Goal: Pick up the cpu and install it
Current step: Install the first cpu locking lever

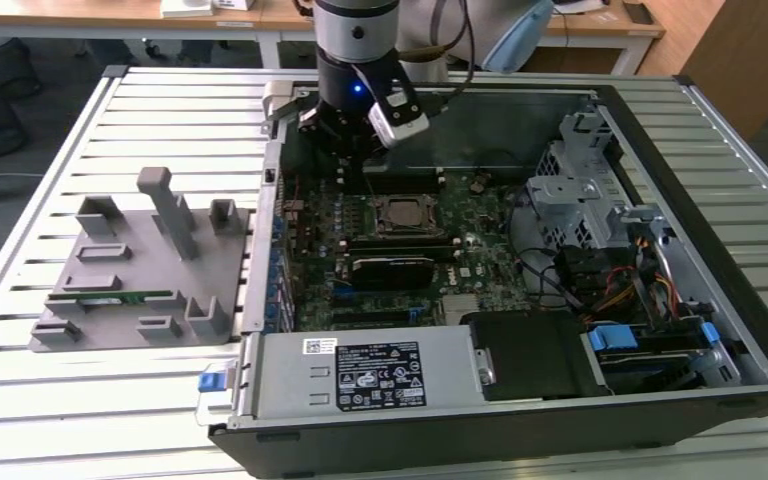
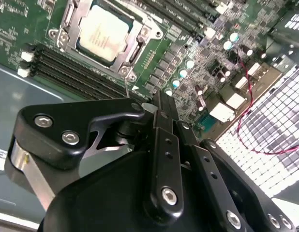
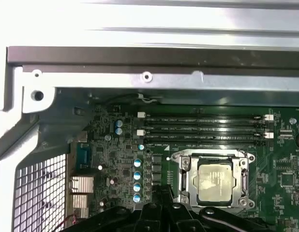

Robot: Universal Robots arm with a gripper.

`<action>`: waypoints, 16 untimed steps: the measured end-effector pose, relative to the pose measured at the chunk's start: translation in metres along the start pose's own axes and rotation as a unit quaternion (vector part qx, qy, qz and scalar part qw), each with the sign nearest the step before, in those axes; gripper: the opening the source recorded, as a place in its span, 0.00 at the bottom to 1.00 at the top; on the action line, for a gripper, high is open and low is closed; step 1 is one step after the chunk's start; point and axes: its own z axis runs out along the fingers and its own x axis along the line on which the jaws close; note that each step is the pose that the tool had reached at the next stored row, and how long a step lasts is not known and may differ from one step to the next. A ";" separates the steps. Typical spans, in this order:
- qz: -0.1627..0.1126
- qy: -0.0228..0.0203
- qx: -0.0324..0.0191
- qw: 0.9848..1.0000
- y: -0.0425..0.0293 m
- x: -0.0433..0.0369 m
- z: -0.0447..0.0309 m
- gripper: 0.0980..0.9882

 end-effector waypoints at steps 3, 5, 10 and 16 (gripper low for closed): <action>0.000 0.000 0.000 1.000 0.0049 0.0009 0.0010 0.01; 0.000 0.000 0.000 1.000 0.0079 0.0016 0.0018 0.01; 0.000 0.000 0.000 1.000 0.0137 0.0026 0.0041 0.01; 0.000 0.000 0.000 1.000 0.0198 0.0035 0.0069 0.01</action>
